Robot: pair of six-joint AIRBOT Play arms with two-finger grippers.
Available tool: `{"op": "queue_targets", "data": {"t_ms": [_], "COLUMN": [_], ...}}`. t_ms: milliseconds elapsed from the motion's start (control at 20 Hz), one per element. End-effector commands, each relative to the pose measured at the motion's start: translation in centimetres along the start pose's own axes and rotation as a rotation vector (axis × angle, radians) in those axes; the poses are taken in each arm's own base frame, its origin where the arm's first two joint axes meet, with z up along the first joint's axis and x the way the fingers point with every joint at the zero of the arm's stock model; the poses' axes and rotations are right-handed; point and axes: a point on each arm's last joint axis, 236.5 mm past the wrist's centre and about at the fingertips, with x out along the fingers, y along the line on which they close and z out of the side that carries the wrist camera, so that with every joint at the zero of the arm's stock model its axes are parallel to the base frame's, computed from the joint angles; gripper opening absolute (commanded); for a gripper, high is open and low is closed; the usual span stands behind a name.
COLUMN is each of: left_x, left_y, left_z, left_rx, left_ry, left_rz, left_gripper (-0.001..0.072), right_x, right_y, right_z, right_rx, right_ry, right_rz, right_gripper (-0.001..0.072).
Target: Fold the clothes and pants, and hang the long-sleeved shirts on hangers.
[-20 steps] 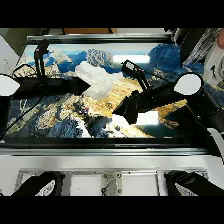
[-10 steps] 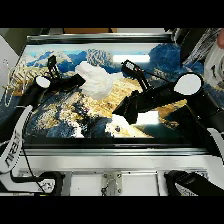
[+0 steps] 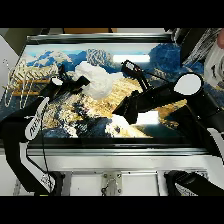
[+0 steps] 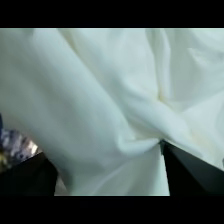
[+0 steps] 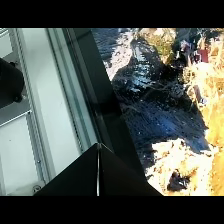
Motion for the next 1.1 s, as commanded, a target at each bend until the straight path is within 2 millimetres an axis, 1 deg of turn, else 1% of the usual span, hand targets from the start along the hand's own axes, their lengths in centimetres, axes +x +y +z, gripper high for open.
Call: {"op": "queue_targets", "data": {"t_ms": [0, 50, 100, 150, 250, 350, 450, 500, 600, 650, 700, 750, 800, 850, 900, 950, 1000, 1050], "left_x": [1.7, 1.6, 1.2, 0.4, -2.4, -6.9, -12.9, -15.9, -22.2, -24.8, -27.1, -29.4, -31.2, -32.8, -34.2, -35.4, -36.9, -38.1], "left_y": [-2.0, -2.7, -3.6, -5.0, -8.9, -14.3, -19.7, -21.8, -25.6, -26.9, -27.9, -28.6, -29.1, -29.5, -29.7, -30.0, -30.6, -31.1], "left_z": [0.5, 0.6, 0.8, 1.1, 2.2, 3.4, 4.6, 4.9, 4.9, 4.6, 4.2, 3.3, 2.4, 1.0, -0.4, -2.0, -4.0, -6.2], "left_rx": [-0.03, -0.022, -0.008, 0.013, 0.082, 0.216, 0.366, 0.427, 0.538, 0.582, 0.615, 0.64, 0.653, 0.668, 0.682, 0.696, 0.72, 0.741], "left_ry": [0.033, 0.045, 0.056, 0.068, 0.065, 0.028, -0.046, -0.079, -0.144, -0.172, -0.193, -0.208, -0.216, -0.213, -0.209, -0.198, -0.19, -0.174], "left_rz": [-0.053, -0.067, -0.084, -0.108, -0.168, -0.245, -0.31, -0.327, -0.356, -0.362, -0.365, -0.373, -0.38, -0.388, -0.396, -0.406, -0.426, -0.447], "left_gripper": [0.0351, 0.0076, 0.0015, 0.0015, 0.0015, 0.0015, 0.0015, 0.0015, 0.0015, 0.0015, 0.0015, 0.0015, 0.0015, 0.0015, 0.0015, 0.0015, 0.0015, 0.0015], "right_x": [0.0, 0.0, 0.0, 0.0, 0.0, 0.0, 0.0, 0.0, 0.0, 0.0, -0.1, -0.2, -0.2, -0.3, -1.0, -2.2, -3.7, -5.9], "right_y": [0.0, 0.0, 0.0, 0.0, 0.0, 0.0, 0.0, 0.0, 0.5, 1.0, 1.8, 2.3, 2.5, 2.2, 1.6, 0.1, -1.5, -3.4], "right_z": [0.0, 0.0, 0.0, 0.0, 0.0, 0.0, 0.0, 0.0, 0.3, 0.9, 1.5, 2.0, 2.1, 2.1, 2.1, 2.0, 1.9, 1.8], "right_rx": [0.001, 0.001, 0.001, 0.001, 0.001, 0.001, 0.001, 0.0, 0.008, 0.018, 0.031, 0.038, 0.041, 0.037, 0.048, 0.087, 0.127, 0.165], "right_ry": [0.001, 0.0, 0.0, 0.0, 0.001, 0.001, 0.001, 0.0, -0.014, -0.036, -0.062, -0.084, -0.088, -0.087, -0.09, -0.09, -0.097, -0.117], "right_rz": [0.001, 0.001, 0.001, 0.001, 0.001, 0.001, 0.002, 0.001, 0.02, 0.045, 0.076, 0.099, 0.106, 0.096, 0.071, 0.003, -0.086, -0.197], "right_gripper": [0.0013, 0.0013, 0.0013, 0.0013, 0.0013, 0.0013, 0.0013, 0.0013, 0.0013, 0.0013, 0.0013, 0.0013, 0.0013, 0.0013, 0.0012, 0.0012, 0.0012, 0.0012]}}
